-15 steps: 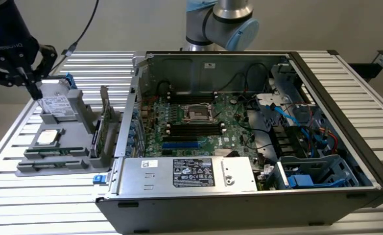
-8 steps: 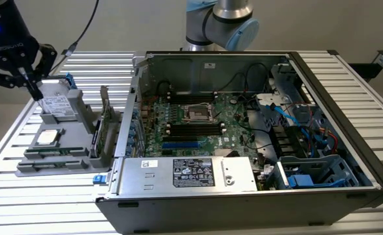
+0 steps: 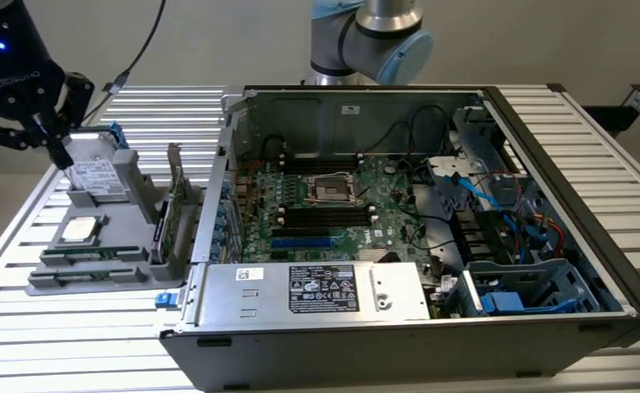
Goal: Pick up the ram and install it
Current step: 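Pick up the ram and move it above insertion slot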
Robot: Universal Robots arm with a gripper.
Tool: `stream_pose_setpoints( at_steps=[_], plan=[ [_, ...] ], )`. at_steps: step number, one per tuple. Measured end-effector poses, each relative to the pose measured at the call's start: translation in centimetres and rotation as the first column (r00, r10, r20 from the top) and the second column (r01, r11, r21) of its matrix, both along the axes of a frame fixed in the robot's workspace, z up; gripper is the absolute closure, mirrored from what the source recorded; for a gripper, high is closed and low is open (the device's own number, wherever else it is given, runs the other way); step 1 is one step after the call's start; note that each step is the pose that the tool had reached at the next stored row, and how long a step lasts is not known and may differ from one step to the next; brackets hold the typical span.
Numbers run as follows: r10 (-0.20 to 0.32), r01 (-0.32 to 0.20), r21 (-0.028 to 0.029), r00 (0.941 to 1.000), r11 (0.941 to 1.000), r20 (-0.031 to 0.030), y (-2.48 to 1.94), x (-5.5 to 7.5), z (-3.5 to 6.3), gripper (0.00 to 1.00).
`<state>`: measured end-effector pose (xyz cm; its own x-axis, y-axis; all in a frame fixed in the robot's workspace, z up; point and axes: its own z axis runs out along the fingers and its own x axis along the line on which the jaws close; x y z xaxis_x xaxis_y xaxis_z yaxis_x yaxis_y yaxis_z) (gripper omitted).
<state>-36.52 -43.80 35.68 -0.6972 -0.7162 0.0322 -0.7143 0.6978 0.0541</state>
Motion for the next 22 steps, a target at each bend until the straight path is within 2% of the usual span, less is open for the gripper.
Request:
stream_pose_setpoints(
  at_steps=[5, 7, 11, 14, 17, 22],
  plan=[
    [0.092, -0.092, 0.0018, 0.9958, 0.9958, 0.0005, 0.00, 0.00, -0.08, 0.90],
    [0.153, -0.153, 0.0033, 0.9883, 0.9883, 0.0015, 0.00, 0.00, -0.18, 0.90],
    [0.224, -0.224, 0.0049, 0.9746, 0.9745, 0.0026, 0.00, 0.00, -0.27, 0.90],
    [0.277, -0.278, 0.0063, 0.9607, 0.9607, 0.0034, 0.00, 0.00, -0.34, 0.90],
    [0.329, -0.329, 0.0083, 0.9444, 0.9443, 0.0044, 0.00, 0.00, -0.42, 0.90],
    [0.414, -0.414, 0.0161, 0.9105, 0.9103, 0.0078, 0.00, -0.01, -0.56, 0.90]
  ],
)
